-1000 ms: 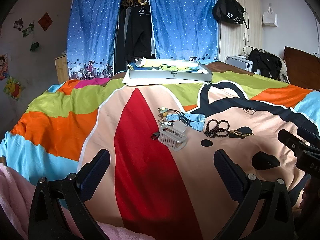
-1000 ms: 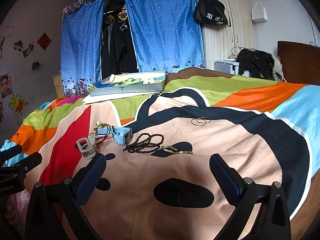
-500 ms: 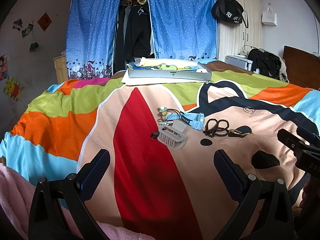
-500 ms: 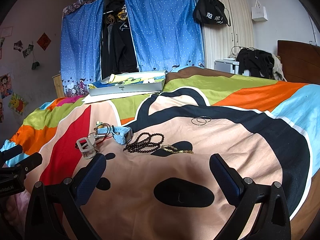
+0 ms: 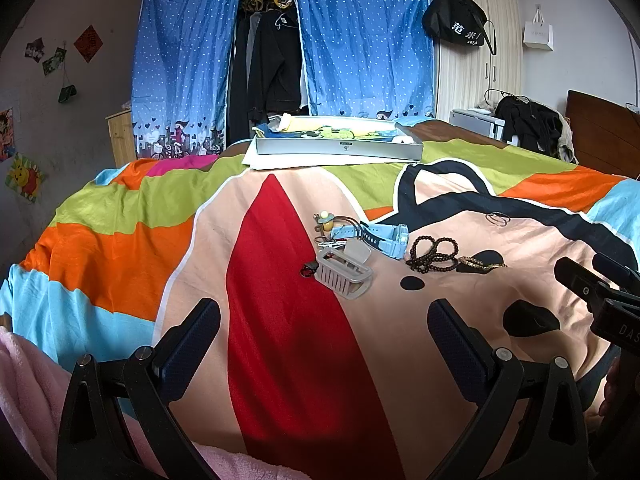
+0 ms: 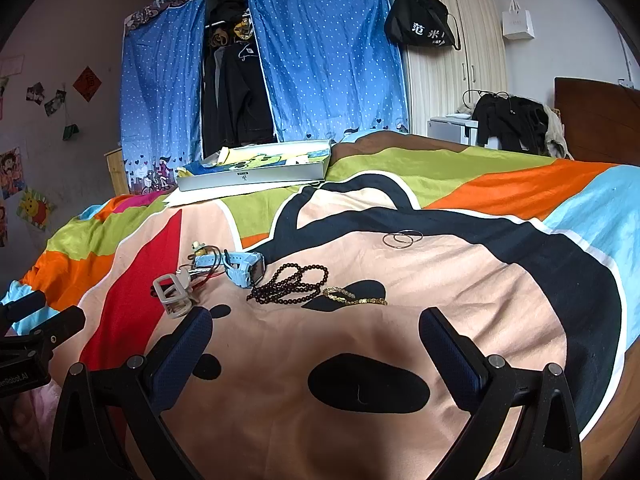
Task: Organize jewelry
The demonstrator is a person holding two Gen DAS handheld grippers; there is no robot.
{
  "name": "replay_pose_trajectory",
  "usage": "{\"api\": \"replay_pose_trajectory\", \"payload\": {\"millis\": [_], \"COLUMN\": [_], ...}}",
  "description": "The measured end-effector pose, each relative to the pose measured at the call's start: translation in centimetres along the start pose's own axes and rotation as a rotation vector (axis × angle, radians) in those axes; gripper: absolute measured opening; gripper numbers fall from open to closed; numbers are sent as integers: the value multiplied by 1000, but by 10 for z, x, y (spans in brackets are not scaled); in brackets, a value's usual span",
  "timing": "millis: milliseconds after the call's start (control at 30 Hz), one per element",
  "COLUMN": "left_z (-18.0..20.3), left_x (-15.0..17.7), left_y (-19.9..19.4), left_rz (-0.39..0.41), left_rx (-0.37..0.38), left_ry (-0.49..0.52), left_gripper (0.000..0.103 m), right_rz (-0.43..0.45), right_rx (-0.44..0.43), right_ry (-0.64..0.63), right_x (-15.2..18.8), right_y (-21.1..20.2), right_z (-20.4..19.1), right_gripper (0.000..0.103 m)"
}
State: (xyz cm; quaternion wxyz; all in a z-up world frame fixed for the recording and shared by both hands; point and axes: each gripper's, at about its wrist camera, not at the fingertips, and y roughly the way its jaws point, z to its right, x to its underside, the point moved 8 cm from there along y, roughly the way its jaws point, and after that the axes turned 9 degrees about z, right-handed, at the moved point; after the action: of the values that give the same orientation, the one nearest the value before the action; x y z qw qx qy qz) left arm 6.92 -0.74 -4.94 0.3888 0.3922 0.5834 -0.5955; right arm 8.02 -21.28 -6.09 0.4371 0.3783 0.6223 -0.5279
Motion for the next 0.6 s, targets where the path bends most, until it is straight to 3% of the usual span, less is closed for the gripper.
{"api": "replay_pose_trajectory", "payload": {"millis": [367, 600], "left_z": [0, -5], "left_x": [3, 17], "left_y": [2, 14], "left_rz": [-13, -108], "left_rx": [-1, -31], "left_ry": [-4, 14], "left_gripper": [102, 102], "right_rz": [-11, -68], "right_rx": [4, 5], "right_ry": [4, 4], "right_x": [5, 11], "right_y": [1, 11], "right_z": [1, 1], "right_gripper": [103, 103]}}
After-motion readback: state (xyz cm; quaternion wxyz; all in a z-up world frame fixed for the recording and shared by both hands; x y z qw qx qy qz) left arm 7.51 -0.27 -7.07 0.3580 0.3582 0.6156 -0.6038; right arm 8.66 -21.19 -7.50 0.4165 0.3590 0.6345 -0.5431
